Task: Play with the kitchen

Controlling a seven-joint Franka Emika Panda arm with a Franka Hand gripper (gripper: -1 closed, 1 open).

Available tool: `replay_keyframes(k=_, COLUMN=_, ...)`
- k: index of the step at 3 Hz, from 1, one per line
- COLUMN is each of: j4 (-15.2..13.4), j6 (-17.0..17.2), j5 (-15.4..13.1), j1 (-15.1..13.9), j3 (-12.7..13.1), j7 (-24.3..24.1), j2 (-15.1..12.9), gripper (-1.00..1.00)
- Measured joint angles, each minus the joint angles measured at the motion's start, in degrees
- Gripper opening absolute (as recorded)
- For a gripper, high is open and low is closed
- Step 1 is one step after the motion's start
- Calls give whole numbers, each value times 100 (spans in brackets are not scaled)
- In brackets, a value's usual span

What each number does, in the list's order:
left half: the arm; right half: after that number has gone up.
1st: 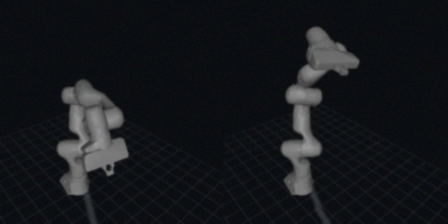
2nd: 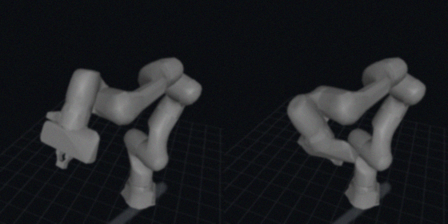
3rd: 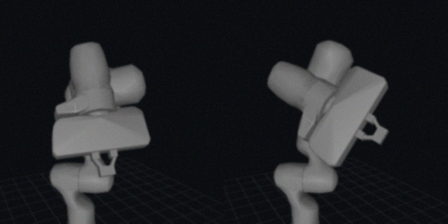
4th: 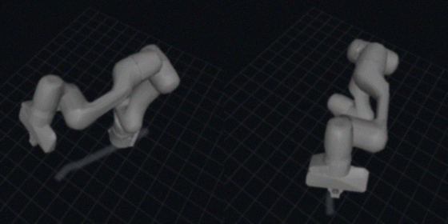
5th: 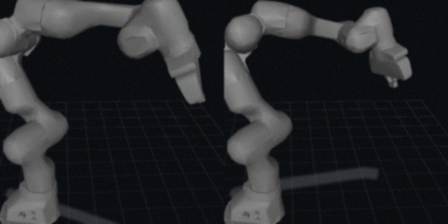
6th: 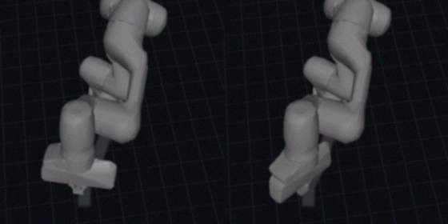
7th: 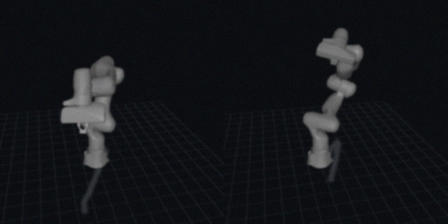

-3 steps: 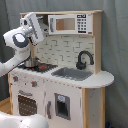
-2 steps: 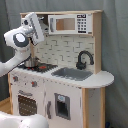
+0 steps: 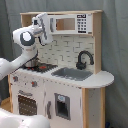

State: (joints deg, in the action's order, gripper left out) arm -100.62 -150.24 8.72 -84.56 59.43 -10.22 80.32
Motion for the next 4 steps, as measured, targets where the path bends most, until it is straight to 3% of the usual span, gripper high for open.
replay_keyframes(k=1, j4=-14, j6=557, j5=-9, j1=-21, j3=-219, j7=4, j2=7, gripper=-100)
replay_keyframes(k=2, j4=-481, j6=839, j5=-8, j1=155, j3=-307, j7=7, j2=29, gripper=-100)
replay_keyframes(k=3, j4=-942, j6=839, j5=-14, j1=534, j3=-411, j7=15, j2=38, gripper=-100)
replay_keyframes(k=4, j4=-725, j6=671, j5=-12, j1=899, j3=-348, j7=35, j2=48, gripper=-100)
